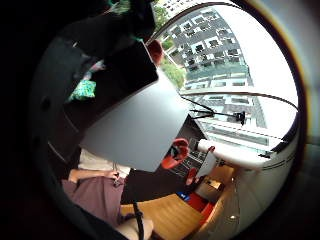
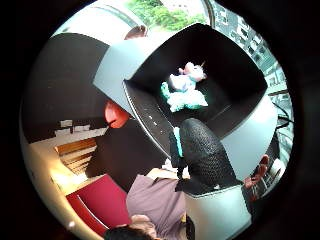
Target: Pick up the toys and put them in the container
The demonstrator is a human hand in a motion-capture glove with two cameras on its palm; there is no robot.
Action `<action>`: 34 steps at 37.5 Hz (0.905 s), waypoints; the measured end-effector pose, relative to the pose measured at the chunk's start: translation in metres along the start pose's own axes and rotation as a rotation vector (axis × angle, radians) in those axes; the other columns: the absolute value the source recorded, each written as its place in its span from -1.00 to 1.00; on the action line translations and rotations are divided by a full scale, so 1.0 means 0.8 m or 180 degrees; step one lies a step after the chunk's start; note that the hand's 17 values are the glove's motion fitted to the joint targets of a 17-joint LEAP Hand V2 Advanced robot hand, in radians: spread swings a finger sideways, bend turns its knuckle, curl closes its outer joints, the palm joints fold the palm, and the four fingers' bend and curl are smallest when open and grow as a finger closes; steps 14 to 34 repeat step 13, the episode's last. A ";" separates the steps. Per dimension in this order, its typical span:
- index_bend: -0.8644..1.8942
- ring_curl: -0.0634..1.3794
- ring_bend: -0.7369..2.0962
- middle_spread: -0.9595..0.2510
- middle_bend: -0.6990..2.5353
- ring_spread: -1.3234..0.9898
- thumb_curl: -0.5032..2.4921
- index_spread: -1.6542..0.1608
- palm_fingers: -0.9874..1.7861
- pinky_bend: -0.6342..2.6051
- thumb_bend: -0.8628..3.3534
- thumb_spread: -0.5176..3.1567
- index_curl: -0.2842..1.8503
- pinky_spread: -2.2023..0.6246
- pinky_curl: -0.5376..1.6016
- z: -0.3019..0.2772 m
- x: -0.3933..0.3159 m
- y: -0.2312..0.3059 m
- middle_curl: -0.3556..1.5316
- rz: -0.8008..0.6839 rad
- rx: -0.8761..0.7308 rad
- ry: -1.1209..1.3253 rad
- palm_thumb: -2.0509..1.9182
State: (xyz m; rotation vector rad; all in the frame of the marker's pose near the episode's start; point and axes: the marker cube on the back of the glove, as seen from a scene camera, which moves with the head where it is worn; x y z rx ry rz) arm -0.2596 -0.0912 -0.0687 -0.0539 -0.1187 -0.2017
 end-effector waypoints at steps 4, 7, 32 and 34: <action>-0.31 -0.41 -0.12 0.63 -0.47 0.13 -0.36 0.67 -0.44 0.02 -0.60 0.01 -0.51 0.58 -0.12 -0.002 0.032 0.019 -0.17 0.0111 0.0020 -0.0080 0.05; -0.31 -0.41 -0.13 0.63 -0.47 0.13 -0.37 0.67 -0.43 0.01 -0.60 0.02 -0.51 0.58 -0.13 -0.004 0.058 0.044 -0.17 -0.0178 0.0023 -0.0246 0.05; -0.30 -0.42 -0.14 0.62 -0.47 0.14 -0.39 0.67 -0.42 0.00 -0.60 0.03 -0.52 0.59 -0.14 0.001 0.109 0.099 -0.20 -0.0687 -0.0038 -0.0427 0.05; -0.30 -0.42 -0.14 0.62 -0.47 0.14 -0.39 0.67 -0.42 0.00 -0.60 0.03 -0.52 0.59 -0.14 0.001 0.109 0.099 -0.20 -0.0687 -0.0038 -0.0427 0.05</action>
